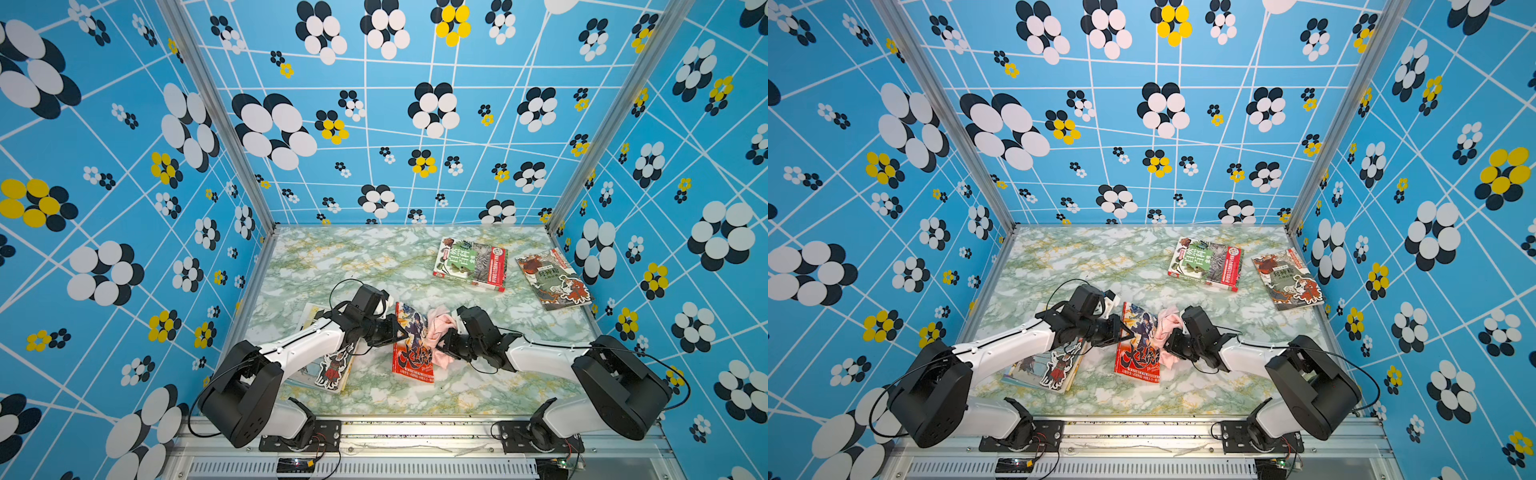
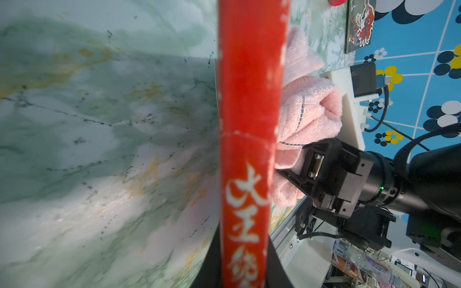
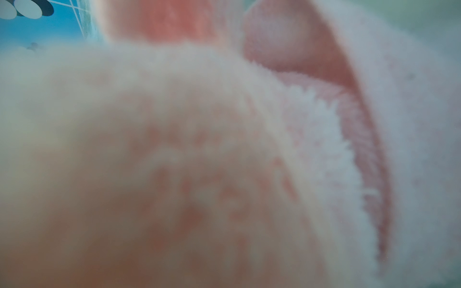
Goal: Wipe the cover of the book
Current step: Pick up the book from the center of the board, then place the book on the book.
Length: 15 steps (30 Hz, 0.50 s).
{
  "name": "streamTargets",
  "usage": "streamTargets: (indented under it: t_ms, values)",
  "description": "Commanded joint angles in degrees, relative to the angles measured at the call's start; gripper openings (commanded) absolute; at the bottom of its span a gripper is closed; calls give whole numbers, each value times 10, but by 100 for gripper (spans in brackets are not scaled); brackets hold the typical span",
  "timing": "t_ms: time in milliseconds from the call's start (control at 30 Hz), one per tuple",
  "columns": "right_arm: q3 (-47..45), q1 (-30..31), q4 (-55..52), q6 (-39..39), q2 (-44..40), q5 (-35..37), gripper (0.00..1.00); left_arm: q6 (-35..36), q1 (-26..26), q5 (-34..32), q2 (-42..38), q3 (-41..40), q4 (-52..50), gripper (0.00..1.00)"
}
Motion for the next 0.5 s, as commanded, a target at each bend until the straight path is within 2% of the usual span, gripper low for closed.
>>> streamTargets:
  t_ms: [0, 233, 467]
  values:
    - [2, 7, -112, -29, 25, -9, 0, 41, 28, 0, -50, 39, -69, 12]
    - [68, -8, -125, -68, 63, -27, 0, 102, 148, 18, -144, 86, -234, 11]
    - [199, 45, -119, -83, 157, -60, 0, 149, 249, 32, -169, 117, -348, 10]
